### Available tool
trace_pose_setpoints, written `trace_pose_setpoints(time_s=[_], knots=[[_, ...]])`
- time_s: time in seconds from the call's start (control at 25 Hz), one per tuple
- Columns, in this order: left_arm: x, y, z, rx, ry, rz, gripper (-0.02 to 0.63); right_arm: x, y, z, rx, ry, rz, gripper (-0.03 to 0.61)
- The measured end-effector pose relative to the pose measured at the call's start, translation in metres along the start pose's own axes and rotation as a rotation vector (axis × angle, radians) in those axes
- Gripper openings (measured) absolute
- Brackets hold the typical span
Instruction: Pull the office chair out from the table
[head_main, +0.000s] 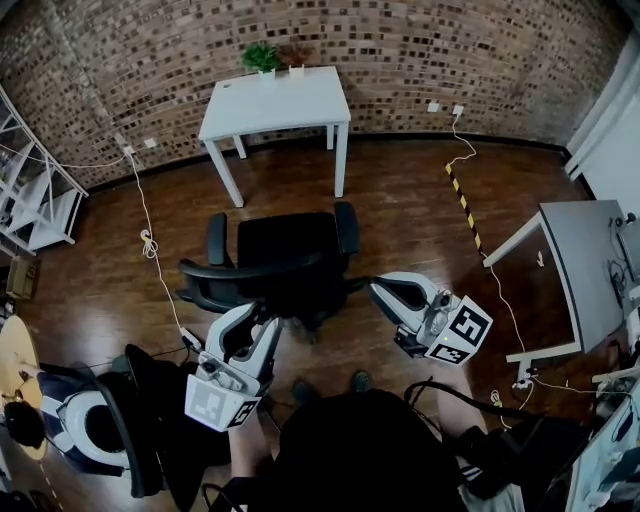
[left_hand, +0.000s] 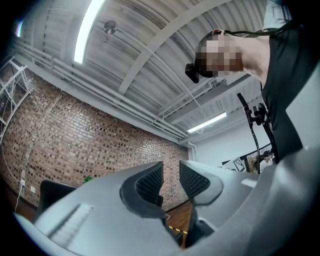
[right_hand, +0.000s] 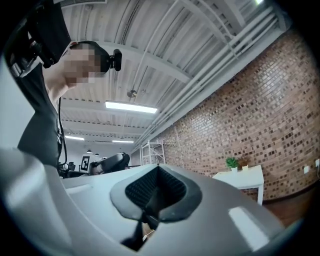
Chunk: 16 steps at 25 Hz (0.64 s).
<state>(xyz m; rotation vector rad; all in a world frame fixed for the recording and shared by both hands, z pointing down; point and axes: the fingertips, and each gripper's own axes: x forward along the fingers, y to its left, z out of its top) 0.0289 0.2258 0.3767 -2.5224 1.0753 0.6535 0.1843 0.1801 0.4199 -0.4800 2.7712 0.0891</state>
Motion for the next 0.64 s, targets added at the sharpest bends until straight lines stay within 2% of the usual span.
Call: trace_pose_setpoints(time_s=[0.2,0.64], knots=[[0.002,0.005,0.002,0.014,0.0,0.003,0.222,0.008,0.003,0.001,-0.036,0.016,0.016,0.003],[-0.001,0.012,0.007,0.016,-0.017,0.035,0.216,0.017,0.005,-0.001,-0.043,0.023,0.037,0.003]])
